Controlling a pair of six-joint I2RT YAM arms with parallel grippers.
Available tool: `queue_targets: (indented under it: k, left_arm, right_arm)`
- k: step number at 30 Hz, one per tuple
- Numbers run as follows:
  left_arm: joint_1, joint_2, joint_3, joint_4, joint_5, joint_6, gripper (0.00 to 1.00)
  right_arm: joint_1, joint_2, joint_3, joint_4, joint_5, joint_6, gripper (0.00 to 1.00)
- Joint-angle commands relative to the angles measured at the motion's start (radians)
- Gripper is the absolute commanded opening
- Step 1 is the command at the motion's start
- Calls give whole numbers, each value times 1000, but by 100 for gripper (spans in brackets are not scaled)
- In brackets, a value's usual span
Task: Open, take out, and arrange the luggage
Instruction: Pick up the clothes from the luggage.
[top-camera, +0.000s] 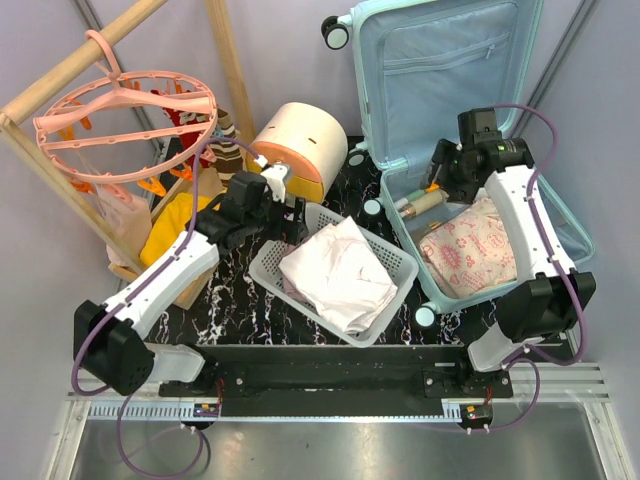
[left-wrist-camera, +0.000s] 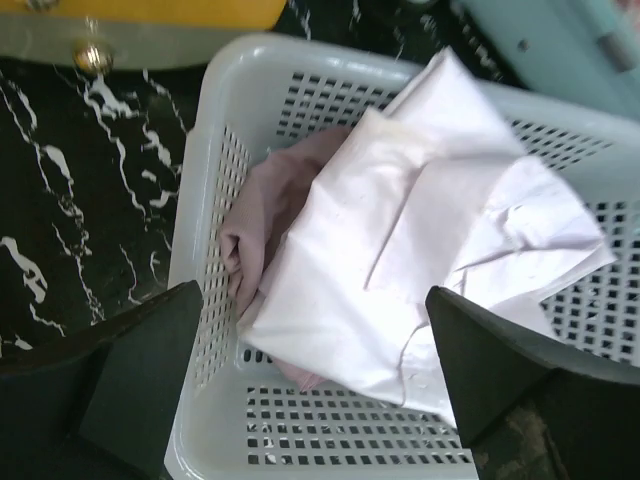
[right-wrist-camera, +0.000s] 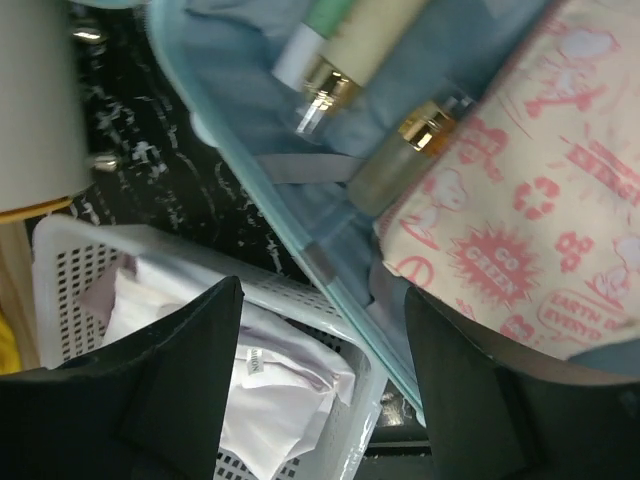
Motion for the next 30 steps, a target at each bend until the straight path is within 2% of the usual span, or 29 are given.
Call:
queue_targets:
  k: [1, 7, 14, 21, 30]
  left_arm:
    - [-3, -8, 9, -58, -21, 45, 99]
    - [-1, -8, -2, -61, -26, 51, 99]
    - [-3, -45, -16, -47, -84, 49, 99]
    - [-3, -123, -60, 11, -118, 37, 99]
    - [-1, -171, -111, 22, -129, 28, 99]
  right_arm:
    - [-29, 10, -60, -92, 97, 192, 74]
    - [-57, 82, -77, -118, 81, 249, 76]
    - [-74, 165, -175, -135, 82, 347, 77]
    - [-78, 211, -245, -100, 136, 364, 76]
    - [-78, 288, -264, -44, 128, 369, 74]
